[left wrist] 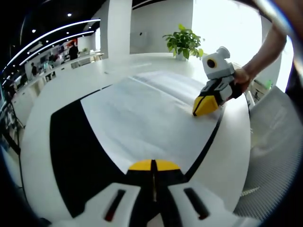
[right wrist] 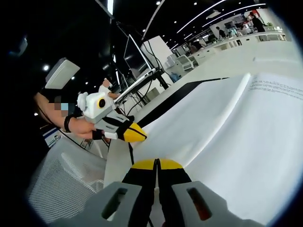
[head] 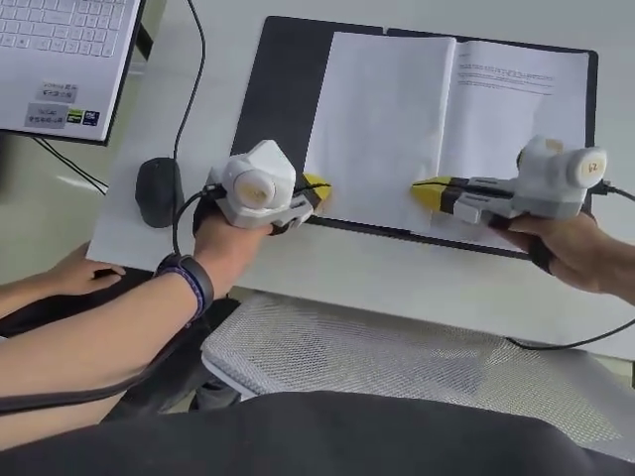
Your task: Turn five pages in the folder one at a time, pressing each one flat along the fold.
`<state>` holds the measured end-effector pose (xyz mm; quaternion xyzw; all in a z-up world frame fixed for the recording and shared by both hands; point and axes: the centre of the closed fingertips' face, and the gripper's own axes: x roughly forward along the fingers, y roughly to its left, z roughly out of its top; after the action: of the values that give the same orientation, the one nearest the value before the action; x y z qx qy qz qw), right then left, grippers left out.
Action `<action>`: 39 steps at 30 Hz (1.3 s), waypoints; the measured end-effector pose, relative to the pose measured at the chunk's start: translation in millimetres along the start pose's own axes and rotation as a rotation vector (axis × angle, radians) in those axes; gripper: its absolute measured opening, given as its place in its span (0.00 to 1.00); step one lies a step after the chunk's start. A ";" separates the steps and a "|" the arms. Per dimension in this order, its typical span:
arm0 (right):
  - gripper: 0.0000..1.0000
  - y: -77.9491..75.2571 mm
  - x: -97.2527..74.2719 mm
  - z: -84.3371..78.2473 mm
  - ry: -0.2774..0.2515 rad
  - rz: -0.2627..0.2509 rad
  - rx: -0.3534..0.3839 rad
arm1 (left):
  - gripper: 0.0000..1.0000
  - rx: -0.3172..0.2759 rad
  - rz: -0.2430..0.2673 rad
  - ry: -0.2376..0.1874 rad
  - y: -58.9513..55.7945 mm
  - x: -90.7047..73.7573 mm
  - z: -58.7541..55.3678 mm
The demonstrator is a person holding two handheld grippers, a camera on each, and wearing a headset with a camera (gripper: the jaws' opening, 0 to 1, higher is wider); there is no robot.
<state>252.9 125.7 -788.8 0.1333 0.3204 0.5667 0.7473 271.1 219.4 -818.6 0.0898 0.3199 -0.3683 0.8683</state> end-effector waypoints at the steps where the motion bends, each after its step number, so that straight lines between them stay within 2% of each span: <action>1: 0.00 3.0 -0.8 -3.3 0.003 0.005 0.002 | 0.00 -0.001 0.000 -0.001 -0.1 -0.1 0.2; 6: 0.00 5.4 -1.7 -6.7 -0.001 0.007 0.011 | 0.00 -0.003 0.000 -0.002 -1.0 -0.7 1.0; 17: 0.00 7.2 -2.2 -2.1 0.017 0.005 0.018 | 0.00 -0.004 0.002 -0.002 -2.7 -1.8 1.9; 22: 0.10 16.5 -3.3 1.9 0.037 0.025 0.012 | 0.00 -0.004 0.003 -0.002 -3.1 -2.4 2.2; 26: 0.17 18.7 -4.6 9.9 0.028 0.020 0.015 | 0.00 -0.008 0.004 -0.003 -3.3 -2.8 2.7; 31: 0.20 21.8 -9.2 24.8 -0.006 0.003 0.001 | 0.00 -0.015 0.007 -0.005 -3.5 -3.1 2.7; 39: 0.21 20.0 -21.8 34.5 -0.034 -0.044 -0.016 | 0.00 -0.020 0.009 -0.006 -3.1 -3.4 2.5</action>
<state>256.1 117.4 -744.2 0.1298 0.3060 0.5503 0.7660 268.3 218.3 -814.3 0.0815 0.3204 -0.3615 0.8718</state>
